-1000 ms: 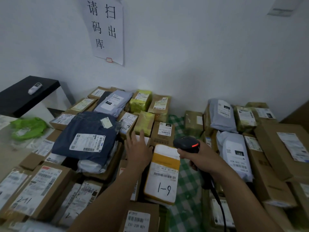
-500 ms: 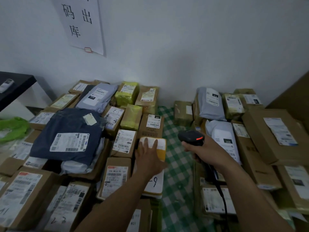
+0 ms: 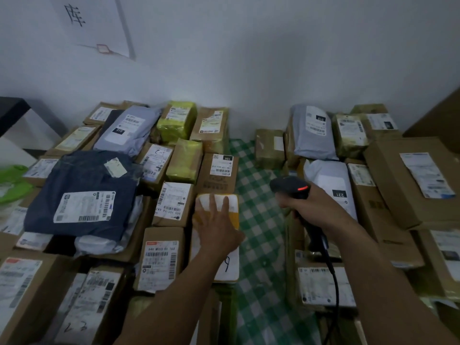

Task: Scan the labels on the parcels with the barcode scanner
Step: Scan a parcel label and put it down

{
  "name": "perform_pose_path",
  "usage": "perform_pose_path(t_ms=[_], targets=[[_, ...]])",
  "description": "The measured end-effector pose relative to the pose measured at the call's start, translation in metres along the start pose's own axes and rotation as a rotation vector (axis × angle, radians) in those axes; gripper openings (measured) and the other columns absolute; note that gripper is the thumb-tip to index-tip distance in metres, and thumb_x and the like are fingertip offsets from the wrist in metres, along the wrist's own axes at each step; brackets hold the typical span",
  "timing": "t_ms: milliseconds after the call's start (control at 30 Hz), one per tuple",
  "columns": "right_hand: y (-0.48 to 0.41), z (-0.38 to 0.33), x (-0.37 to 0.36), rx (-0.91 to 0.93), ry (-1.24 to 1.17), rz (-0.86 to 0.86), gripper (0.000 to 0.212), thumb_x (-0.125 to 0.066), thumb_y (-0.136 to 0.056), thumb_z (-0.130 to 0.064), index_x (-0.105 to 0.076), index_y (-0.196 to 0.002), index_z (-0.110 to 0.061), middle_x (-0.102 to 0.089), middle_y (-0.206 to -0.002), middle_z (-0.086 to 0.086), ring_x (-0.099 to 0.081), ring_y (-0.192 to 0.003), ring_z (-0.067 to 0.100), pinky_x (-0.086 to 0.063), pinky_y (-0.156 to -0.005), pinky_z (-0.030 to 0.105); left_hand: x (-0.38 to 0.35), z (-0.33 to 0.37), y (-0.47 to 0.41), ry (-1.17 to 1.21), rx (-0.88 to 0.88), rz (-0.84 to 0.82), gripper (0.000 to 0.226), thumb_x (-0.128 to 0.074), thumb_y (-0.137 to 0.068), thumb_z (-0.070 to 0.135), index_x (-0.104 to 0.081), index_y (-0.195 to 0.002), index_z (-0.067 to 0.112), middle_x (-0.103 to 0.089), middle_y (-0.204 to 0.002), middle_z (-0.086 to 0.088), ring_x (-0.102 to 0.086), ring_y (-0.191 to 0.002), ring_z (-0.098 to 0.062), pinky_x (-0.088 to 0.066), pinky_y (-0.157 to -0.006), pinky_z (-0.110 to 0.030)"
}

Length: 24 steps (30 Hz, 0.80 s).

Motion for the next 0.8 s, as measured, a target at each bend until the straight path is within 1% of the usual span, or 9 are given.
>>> perform_pose_path(t_ms=[67, 133, 233, 333, 400, 467, 567, 667, 800], targets=[[-0.006, 0.003, 0.002, -0.013, -0.018, 0.002, 0.031, -0.078, -0.092, -0.038, -0.062, -0.119, -0.036, -0.078, -0.098, 0.000, -0.067, -0.073, 0.016, -0.057, -0.064, 0.031, -0.002, 0.011, -0.010, 0.023, -0.064, 0.017, 0.110, -0.074, -0.080, 0.050, -0.003, -0.163, 0.034, 0.015, -0.171, -0.003, 0.029, -0.151, -0.041, 0.005, -0.123, -0.062], [-0.013, 0.007, 0.011, -0.029, -0.035, 0.016, 0.035, -0.078, -0.091, -0.038, -0.063, -0.122, -0.035, -0.077, -0.099, 0.001, -0.069, -0.073, 0.017, -0.057, -0.067, 0.034, 0.000, 0.030, -0.030, 0.108, -0.169, 0.075, 0.103, -0.070, -0.083, 0.051, -0.008, -0.163, 0.030, 0.007, -0.171, -0.006, 0.021, -0.155, -0.037, 0.007, -0.125, -0.053], [-0.027, 0.012, 0.032, -0.041, -0.071, 0.070, 0.038, -0.078, -0.092, -0.036, -0.064, -0.127, -0.032, -0.075, -0.095, 0.007, -0.068, -0.066, 0.016, -0.055, -0.065, 0.033, 0.013, 0.069, -0.076, 0.345, -0.239, 0.103, 0.079, -0.070, -0.089, 0.041, -0.033, -0.156, 0.021, -0.028, -0.164, -0.008, -0.019, -0.154, -0.030, -0.015, -0.128, -0.043], [-0.046, 0.012, 0.047, -0.040, -0.093, 0.092, 0.030, -0.077, -0.093, -0.033, -0.068, -0.121, -0.028, -0.070, -0.083, 0.013, -0.062, -0.060, 0.019, -0.053, -0.065, 0.036, 0.033, 0.104, -0.119, 0.517, -0.234, 0.035, 0.050, -0.067, -0.097, 0.028, -0.053, -0.144, 0.018, -0.055, -0.145, -0.005, -0.050, -0.133, -0.022, -0.038, -0.108, -0.030], [-0.062, 0.014, 0.051, -0.041, -0.098, 0.085, 0.028, -0.077, -0.092, -0.034, -0.068, -0.118, -0.031, -0.072, -0.083, 0.011, -0.064, -0.064, 0.020, -0.055, -0.066, 0.037, 0.032, 0.119, -0.151, 0.609, -0.190, -0.047, 0.042, -0.065, -0.099, 0.021, -0.058, -0.139, 0.013, -0.061, -0.137, -0.006, -0.055, -0.123, -0.019, -0.036, -0.097, -0.023], [-0.079, 0.014, 0.053, -0.048, -0.095, 0.074, 0.027, -0.078, -0.091, -0.038, -0.068, -0.116, -0.036, -0.075, -0.089, 0.007, -0.067, -0.067, 0.019, -0.056, -0.067, 0.036, 0.022, 0.130, -0.183, 0.607, -0.172, -0.083, 0.044, -0.068, -0.097, 0.024, -0.059, -0.137, 0.012, -0.062, -0.137, -0.008, -0.056, -0.126, -0.024, -0.037, -0.100, -0.024], [-0.100, 0.017, 0.057, -0.066, -0.103, 0.074, 0.028, -0.079, -0.090, -0.038, -0.068, -0.117, -0.036, -0.078, -0.092, 0.003, -0.070, -0.066, 0.016, -0.056, -0.063, 0.030, -0.009, 0.138, -0.230, 0.602, -0.117, -0.132, 0.068, -0.072, -0.082, 0.057, -0.058, -0.139, 0.023, -0.062, -0.138, -0.002, -0.058, -0.126, -0.026, -0.045, -0.111, -0.039], [-0.113, 0.021, 0.061, -0.080, -0.101, 0.060, 0.032, -0.078, -0.091, -0.038, -0.067, -0.121, -0.034, -0.078, -0.094, 0.003, -0.070, -0.064, 0.014, -0.053, -0.058, 0.023, -0.037, 0.140, -0.269, 0.654, -0.062, -0.138, 0.073, -0.071, -0.074, 0.065, -0.061, -0.134, 0.026, -0.061, -0.131, 0.002, -0.060, -0.118, -0.022, -0.048, -0.110, -0.043], [-0.126, 0.031, 0.065, -0.103, -0.112, 0.074, 0.040, -0.080, -0.088, -0.043, -0.066, -0.125, -0.034, -0.077, -0.091, -0.005, -0.072, -0.064, 0.014, -0.053, -0.059, 0.023, -0.036, 0.150, -0.277, 0.857, -0.062, -0.167, 0.056, -0.082, -0.083, 0.032, -0.056, -0.132, 0.024, -0.063, -0.119, 0.005, -0.062, -0.118, -0.023, -0.052, -0.103, -0.035]])
Point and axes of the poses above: each hand's wrist, its own y-axis away from the middle knuckle, its own x-axis out of the back of the hand, z = x × y, the point moved 1 cm from there along -y, towards the middle knuckle
